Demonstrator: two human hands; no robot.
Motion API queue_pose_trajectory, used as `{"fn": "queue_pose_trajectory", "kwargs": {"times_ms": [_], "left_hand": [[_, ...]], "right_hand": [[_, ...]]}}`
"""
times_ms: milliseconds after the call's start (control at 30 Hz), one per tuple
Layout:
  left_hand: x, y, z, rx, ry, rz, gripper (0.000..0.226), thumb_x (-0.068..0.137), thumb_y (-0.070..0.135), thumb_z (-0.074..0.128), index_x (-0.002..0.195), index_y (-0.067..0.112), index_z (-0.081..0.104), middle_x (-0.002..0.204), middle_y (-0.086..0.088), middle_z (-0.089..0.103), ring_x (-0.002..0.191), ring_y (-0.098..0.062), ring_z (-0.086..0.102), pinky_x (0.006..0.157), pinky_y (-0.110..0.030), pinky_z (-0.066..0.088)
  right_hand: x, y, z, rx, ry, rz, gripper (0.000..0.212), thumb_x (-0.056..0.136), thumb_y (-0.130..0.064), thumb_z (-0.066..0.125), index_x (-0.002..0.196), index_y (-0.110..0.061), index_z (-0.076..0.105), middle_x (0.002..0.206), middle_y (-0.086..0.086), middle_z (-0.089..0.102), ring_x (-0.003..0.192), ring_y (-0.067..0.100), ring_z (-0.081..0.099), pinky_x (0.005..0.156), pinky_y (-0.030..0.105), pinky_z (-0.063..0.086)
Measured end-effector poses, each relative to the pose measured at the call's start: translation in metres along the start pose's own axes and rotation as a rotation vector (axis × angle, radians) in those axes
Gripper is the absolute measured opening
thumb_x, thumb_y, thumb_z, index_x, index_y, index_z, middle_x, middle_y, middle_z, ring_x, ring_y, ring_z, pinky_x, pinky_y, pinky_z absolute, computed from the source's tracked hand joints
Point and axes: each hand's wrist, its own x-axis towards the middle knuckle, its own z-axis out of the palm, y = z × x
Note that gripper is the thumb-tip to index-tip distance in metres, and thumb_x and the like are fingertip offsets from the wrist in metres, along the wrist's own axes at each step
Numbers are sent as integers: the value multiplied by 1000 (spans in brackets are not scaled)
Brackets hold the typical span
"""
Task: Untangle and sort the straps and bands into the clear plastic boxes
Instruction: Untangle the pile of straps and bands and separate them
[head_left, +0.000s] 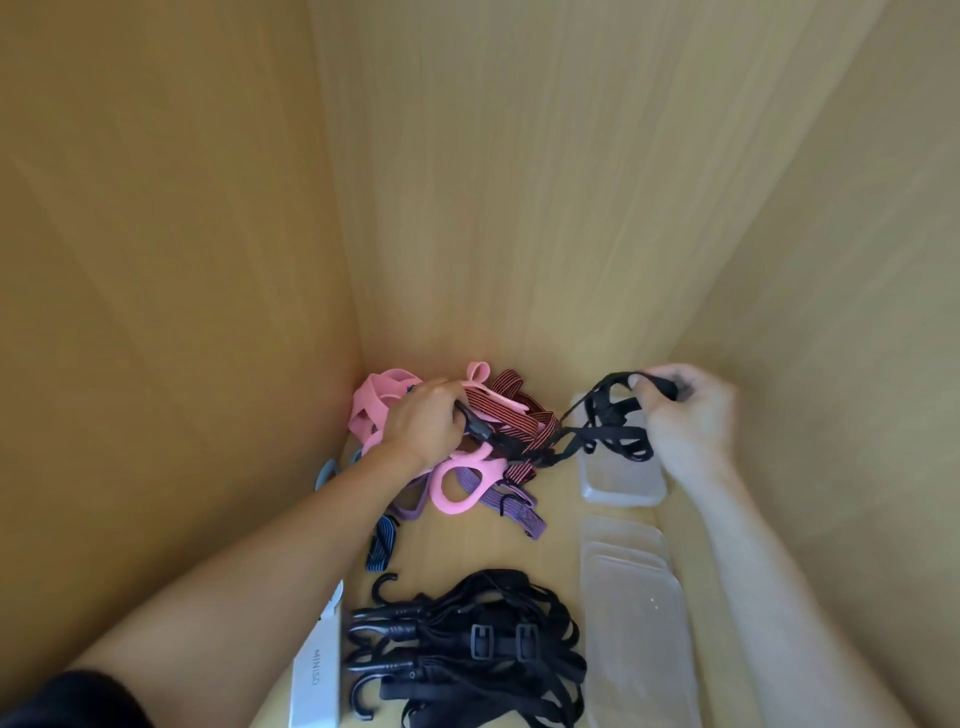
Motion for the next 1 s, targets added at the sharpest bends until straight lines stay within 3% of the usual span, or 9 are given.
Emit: {"fn": "queue_pose_trajectory", "kwargs": {"times_ms": [67, 167, 267, 333, 433, 567, 700, 833, 1000], "left_hand": [[-4, 6, -4, -34, -90, -19, 18, 88, 16, 57, 97, 24, 71, 95, 0, 71, 88, -27, 64, 63, -31, 42], [-10, 15, -8, -186, -253, -14, 18, 94, 19, 58, 83, 13, 71, 74, -6, 68, 65, -23, 59, 59, -34, 43], [-15, 27, -7, -503, -331, -134, 28, 97, 0, 53, 71, 2, 62, 58, -5, 56, 49, -9, 49, 52, -26, 44], [-15, 26, -1, -604, -368, -190, 32, 96, -8, 47, 74, 8, 65, 65, -13, 62, 56, -17, 54, 59, -31, 51], [-19, 29, 5, -593, -397, -192, 33, 89, -12, 40, 85, 9, 66, 87, -26, 69, 65, -24, 57, 72, -45, 55], [-25, 53, 6, -711, -374, -163, 33, 84, -11, 42, 82, 13, 63, 88, -14, 65, 79, -22, 56, 77, -40, 50], [-29, 76, 13, -983, -423, -260, 33, 90, -16, 46, 103, 6, 66, 98, -6, 66, 83, -11, 60, 70, -13, 46], [-34, 85, 24, -1112, -567, -375, 62, 86, -18, 29, 130, 12, 61, 128, 0, 67, 116, -20, 64, 94, -35, 52], [-44, 95, 27, -1410, -723, -452, 90, 67, -25, 18, 138, 19, 51, 137, 0, 63, 116, -35, 66, 107, -52, 47]], "right_hand": [[6, -13, -6, 35, 51, -25, 17, 89, -14, 72, 75, -23, 69, 71, -5, 68, 55, 1, 62, 53, 22, 50], [12, -40, -14, 75, 66, -75, 8, 91, -13, 70, 84, -15, 70, 76, -2, 67, 50, -4, 57, 46, 13, 44], [19, -61, -21, 71, 91, -131, 5, 90, -17, 70, 86, -16, 73, 79, -7, 70, 62, -2, 60, 62, 19, 49], [21, -76, -25, 97, 98, -138, 6, 89, -20, 70, 85, -17, 72, 78, -9, 70, 66, 5, 61, 68, 26, 51], [21, -98, -30, 142, 75, -140, 9, 90, -21, 70, 82, -18, 70, 73, -10, 67, 59, 8, 56, 63, 26, 48], [16, -122, -28, 177, 27, -180, 8, 90, -19, 71, 82, -16, 71, 69, -13, 67, 55, 1, 56, 62, 21, 47], [13, -136, -22, 221, -5, -183, 8, 90, -17, 71, 82, -14, 72, 59, -17, 63, 50, 0, 51, 59, 23, 46], [10, -142, -18, 252, -27, -161, 10, 91, -16, 71, 81, -14, 70, 61, -15, 63, 46, 5, 48, 50, 21, 43], [9, -139, -16, 297, -22, -128, 11, 91, -18, 72, 80, -16, 70, 64, -12, 64, 46, 7, 49, 48, 23, 43]]}}
